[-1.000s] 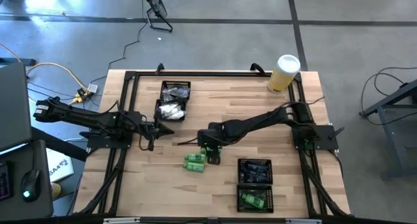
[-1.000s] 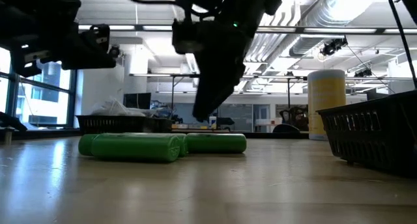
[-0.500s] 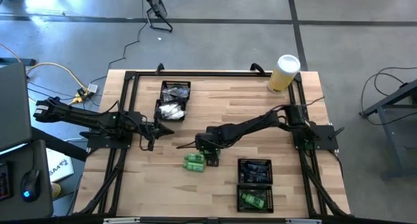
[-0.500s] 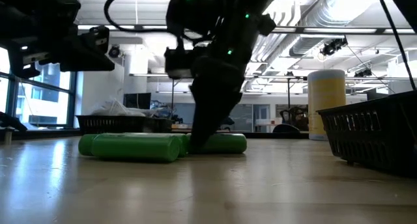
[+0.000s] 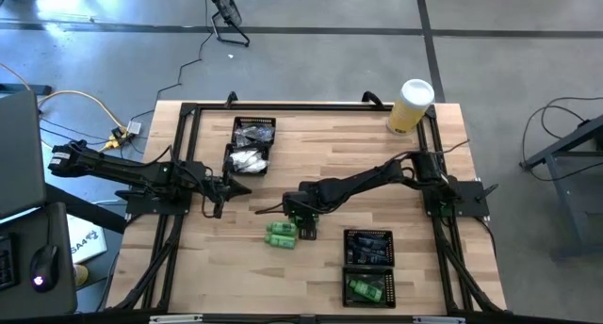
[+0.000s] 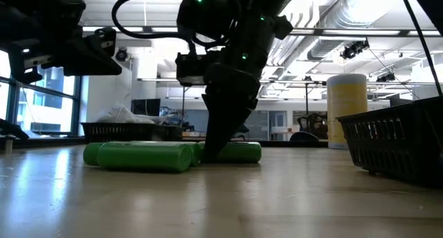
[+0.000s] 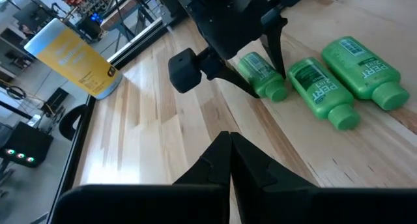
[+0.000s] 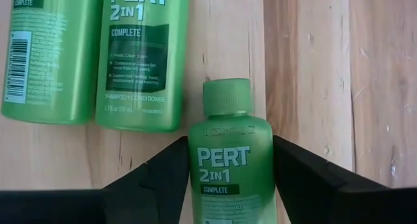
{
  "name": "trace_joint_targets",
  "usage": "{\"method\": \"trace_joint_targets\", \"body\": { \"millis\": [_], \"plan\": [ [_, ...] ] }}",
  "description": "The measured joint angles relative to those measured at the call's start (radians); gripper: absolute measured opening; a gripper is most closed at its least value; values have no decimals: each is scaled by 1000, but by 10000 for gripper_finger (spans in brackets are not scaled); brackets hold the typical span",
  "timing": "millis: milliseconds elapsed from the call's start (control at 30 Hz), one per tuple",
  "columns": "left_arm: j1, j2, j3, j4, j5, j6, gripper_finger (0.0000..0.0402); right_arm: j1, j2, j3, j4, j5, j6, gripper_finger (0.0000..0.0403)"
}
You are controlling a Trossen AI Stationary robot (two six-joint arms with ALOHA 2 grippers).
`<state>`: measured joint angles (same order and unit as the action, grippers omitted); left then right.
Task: Pick & Place Travel size toiletries
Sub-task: Put the green shampoo into the bottom black basket
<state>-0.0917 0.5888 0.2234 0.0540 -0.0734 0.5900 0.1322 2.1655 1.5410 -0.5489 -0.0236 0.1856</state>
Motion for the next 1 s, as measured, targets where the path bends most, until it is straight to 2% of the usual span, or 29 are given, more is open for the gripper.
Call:
{"method": "trace_joint_targets", "body": {
  "millis": [200, 800, 1000],
  "plan": [
    [0, 0, 0, 0, 0, 0, 0, -2, 0, 0, 3, -2, 24, 180],
    [0, 0, 0, 0, 3, 0, 0, -2, -5, -2, 1, -2, 27, 171],
    [0, 0, 0, -5, 3, 0, 0, -6, -86, -4, -85, -7, 31, 171]
  ]
}}
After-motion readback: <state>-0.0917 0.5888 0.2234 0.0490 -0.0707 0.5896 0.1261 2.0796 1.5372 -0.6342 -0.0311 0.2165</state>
